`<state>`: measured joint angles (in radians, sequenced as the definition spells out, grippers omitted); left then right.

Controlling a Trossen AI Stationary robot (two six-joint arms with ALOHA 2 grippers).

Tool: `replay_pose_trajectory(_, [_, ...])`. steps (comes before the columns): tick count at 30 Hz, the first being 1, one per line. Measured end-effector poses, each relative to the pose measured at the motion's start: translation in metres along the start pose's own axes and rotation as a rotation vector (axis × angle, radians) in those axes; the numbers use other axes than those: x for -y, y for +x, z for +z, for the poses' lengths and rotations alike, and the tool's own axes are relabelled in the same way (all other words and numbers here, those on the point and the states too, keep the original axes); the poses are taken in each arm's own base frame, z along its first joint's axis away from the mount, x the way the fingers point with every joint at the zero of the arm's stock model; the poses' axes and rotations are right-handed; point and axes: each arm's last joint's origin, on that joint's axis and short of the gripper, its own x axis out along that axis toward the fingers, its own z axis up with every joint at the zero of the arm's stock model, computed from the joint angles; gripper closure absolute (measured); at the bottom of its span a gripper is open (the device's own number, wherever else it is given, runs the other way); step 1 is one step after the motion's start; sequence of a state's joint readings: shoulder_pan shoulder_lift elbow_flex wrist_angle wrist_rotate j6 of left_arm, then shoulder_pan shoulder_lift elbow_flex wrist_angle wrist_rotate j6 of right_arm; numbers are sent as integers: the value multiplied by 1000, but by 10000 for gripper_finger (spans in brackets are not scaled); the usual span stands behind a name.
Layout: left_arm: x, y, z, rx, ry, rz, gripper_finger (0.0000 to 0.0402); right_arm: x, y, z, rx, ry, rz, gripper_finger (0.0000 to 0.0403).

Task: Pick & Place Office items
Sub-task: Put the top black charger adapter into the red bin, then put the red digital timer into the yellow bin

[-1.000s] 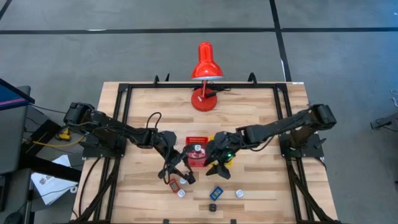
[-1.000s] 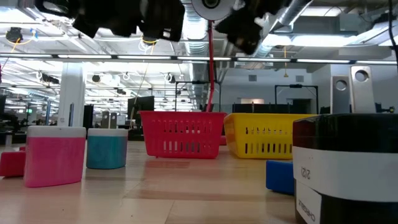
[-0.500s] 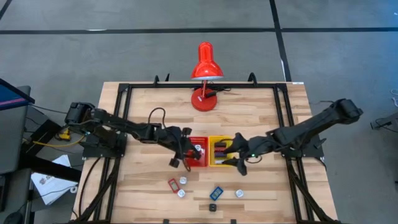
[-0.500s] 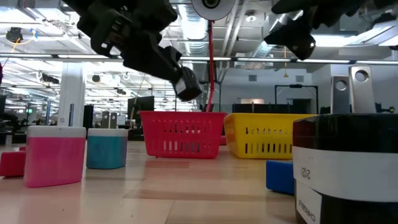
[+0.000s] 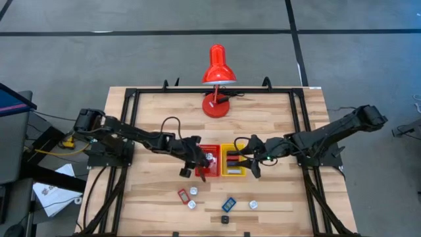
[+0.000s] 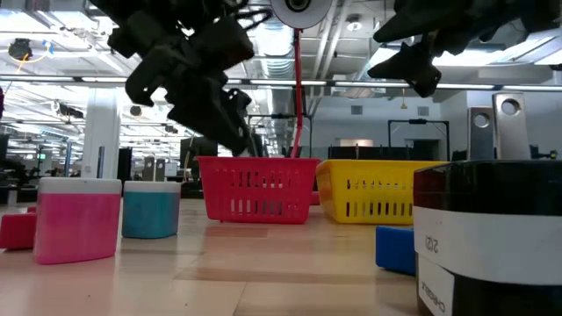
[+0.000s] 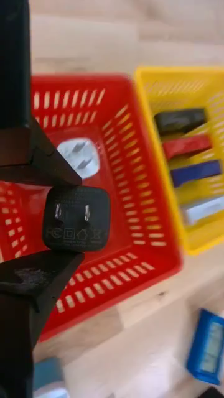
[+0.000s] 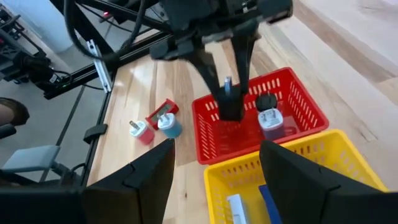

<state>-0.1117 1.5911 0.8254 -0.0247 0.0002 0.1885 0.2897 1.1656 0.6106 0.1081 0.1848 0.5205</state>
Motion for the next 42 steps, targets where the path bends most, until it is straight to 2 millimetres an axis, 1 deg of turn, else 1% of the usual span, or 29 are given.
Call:
replay_pose_trajectory(3, [-1,8,0,-28,-8,-3,263,0,0,0,0,0,0,175])
replay_pose_trajectory(5, [-1,12,4,-34,-7,-4,261,-1,0,-1,-4,-2,2,175])
replay_pose_trajectory(8, [-2,13,6,-79,-10,-1,256,-1,1,-2,-8,-3,2,175])
replay_pose_trajectory(10, [-2,12,2,-119,-10,7,253,-1,1,-2,-11,-4,2,175])
replay_pose_trajectory(14, [-1,12,0,-145,-18,12,252,-1,1,-2,-14,-4,2,175])
replay_pose_trajectory(18, [-1,13,-1,-149,-19,12,249,-1,1,-2,-13,-4,2,175])
replay_pose_trajectory(28, [-1,13,-1,-148,-34,13,220,-1,1,-2,-13,-3,2,175])
replay_pose_trajectory(38, [-1,13,0,-137,-31,14,224,-1,1,-2,-17,-3,1,175])
replay_pose_trajectory(42, [-2,4,5,-110,-11,18,224,-1,1,-3,-19,-3,0,175])
